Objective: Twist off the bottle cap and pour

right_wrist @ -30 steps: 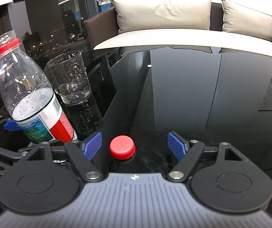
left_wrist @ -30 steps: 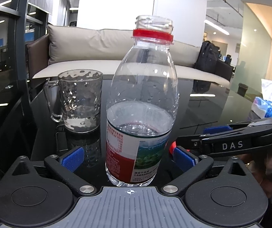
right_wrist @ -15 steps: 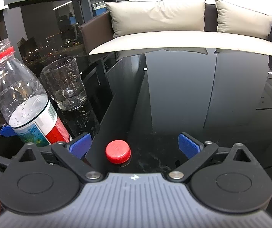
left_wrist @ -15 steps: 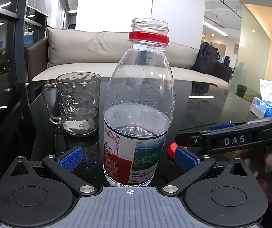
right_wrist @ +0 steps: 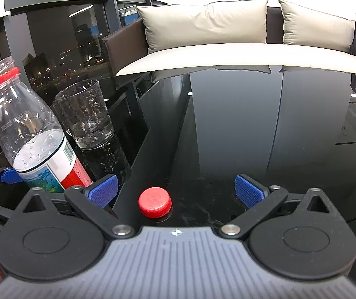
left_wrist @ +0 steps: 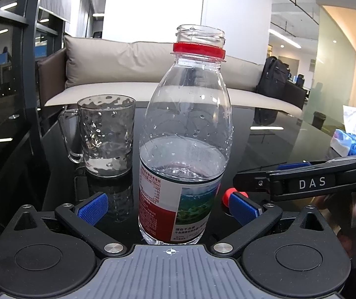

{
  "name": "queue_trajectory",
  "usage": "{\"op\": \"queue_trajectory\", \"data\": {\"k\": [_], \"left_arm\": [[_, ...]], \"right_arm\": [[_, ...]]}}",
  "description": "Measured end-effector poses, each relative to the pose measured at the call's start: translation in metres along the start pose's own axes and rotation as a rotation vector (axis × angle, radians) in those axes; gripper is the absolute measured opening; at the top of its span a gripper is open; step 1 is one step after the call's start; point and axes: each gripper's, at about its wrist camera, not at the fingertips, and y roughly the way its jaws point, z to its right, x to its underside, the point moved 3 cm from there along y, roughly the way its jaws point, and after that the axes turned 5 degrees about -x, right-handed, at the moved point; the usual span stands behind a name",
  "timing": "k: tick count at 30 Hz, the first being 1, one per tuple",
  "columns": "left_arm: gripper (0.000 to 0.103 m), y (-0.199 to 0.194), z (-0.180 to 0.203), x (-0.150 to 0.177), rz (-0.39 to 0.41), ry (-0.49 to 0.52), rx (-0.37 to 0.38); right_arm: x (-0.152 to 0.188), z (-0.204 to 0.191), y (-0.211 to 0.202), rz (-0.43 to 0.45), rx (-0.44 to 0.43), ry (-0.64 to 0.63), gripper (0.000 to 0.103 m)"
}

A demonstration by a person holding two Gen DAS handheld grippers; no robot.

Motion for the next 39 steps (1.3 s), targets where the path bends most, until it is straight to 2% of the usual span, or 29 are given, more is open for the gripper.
{"op": "queue_trajectory", "data": {"k": [9, 17, 39], "left_arm": [[0.102, 0.0, 0.002, -0.001, -0.004, 0.012, 0.019], [0.102, -0.002, 0.007, 0.0, 0.001, 0.061, -0.007], [0.102, 0.001, 0.01, 0.001, -0.001, 0.075, 0.015]], "right_arm": [[-0.001, 0.001, 0.0, 0.002, 0.0, 0.006, 0.103], [0.0, -0.001, 0.001, 0.0, 0.0, 0.006, 0.103], [0.001, -0.001, 0.003, -0.004, 0.0, 0.006, 0.103]]}}
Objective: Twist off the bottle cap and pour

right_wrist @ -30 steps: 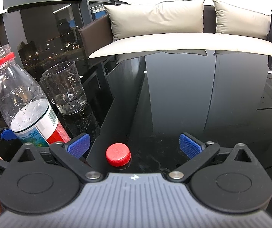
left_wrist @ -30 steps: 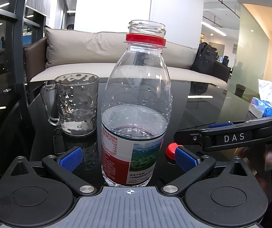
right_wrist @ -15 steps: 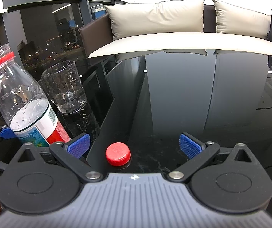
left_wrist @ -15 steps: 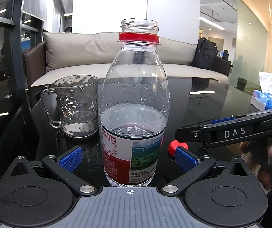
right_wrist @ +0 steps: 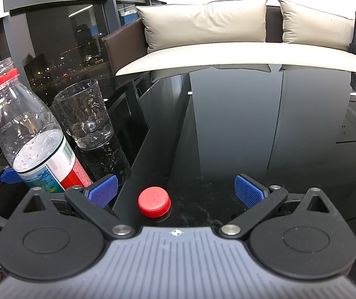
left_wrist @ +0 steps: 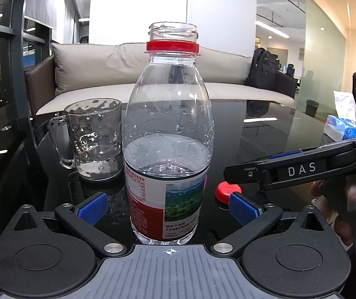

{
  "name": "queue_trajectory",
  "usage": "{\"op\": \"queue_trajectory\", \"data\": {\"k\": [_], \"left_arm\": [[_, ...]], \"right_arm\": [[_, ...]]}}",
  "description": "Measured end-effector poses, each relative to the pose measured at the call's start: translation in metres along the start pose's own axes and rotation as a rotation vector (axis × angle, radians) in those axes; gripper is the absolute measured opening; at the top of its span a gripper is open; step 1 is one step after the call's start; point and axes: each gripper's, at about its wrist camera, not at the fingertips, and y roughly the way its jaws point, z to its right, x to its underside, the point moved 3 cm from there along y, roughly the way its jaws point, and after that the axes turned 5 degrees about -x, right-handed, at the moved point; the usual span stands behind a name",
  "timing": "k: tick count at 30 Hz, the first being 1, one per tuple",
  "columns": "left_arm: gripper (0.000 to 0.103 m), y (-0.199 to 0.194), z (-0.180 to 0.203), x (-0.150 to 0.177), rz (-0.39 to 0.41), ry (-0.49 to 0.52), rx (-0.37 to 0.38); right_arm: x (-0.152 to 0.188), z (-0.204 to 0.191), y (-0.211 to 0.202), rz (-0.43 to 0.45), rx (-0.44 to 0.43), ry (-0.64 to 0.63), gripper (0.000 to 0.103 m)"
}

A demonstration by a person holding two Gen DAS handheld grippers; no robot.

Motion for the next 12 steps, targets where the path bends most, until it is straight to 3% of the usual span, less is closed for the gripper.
{"op": "queue_trajectory", "data": {"k": [12], "left_arm": [[0.102, 0.0016, -0.0037, -0.001, -0.004, -0.007, -0.003]], "right_arm": [[0.0003, 0.0001, 0.001, -0.001, 0.001, 0.002, 0.103]]}}
